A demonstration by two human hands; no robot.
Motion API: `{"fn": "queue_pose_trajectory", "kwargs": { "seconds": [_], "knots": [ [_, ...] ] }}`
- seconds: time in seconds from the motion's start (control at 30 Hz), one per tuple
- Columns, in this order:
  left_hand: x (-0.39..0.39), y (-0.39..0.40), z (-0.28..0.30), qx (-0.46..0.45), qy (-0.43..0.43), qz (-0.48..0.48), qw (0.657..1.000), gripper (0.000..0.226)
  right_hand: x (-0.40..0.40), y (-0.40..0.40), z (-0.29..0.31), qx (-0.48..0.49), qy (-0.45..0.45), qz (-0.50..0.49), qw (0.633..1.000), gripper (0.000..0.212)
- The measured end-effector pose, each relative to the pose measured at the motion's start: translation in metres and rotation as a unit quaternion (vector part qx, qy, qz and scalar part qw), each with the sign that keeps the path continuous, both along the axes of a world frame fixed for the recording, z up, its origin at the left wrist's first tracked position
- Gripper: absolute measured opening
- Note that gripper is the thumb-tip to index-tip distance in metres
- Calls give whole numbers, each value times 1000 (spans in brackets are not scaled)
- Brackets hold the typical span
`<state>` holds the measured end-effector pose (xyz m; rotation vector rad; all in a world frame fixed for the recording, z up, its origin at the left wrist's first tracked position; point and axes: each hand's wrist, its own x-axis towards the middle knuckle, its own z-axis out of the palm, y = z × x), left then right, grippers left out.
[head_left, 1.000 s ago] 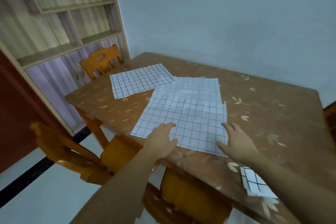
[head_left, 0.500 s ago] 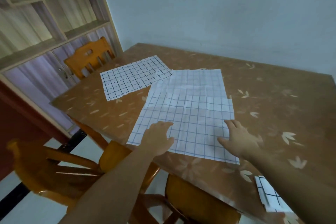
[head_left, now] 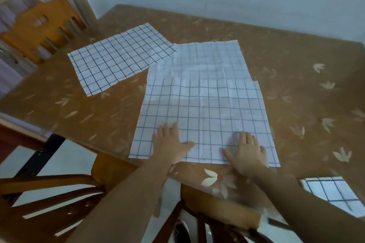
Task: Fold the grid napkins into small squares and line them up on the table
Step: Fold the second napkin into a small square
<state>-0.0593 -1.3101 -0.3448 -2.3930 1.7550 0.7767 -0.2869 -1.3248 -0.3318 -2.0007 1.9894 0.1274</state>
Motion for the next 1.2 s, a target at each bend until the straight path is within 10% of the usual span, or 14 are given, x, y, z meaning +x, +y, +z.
{"fn": "queue_pose_trajectory", "kwargs": {
  "seconds": [0.33, 0.8, 1.2],
  "knots": [
    [-15, 19, -13, -22, 3, -89, 996, 97, 24, 31, -21, 2, -32, 55, 998, 74],
    [-35, 25, 19, -201, 74, -138, 967, 23, 13, 36, -5, -28, -99, 104, 989, 96],
    [-82, 19, 62, -235, 41, -169, 956, 20, -46, -19, 61, -92, -140, 119, 979, 32]
  ]
}}
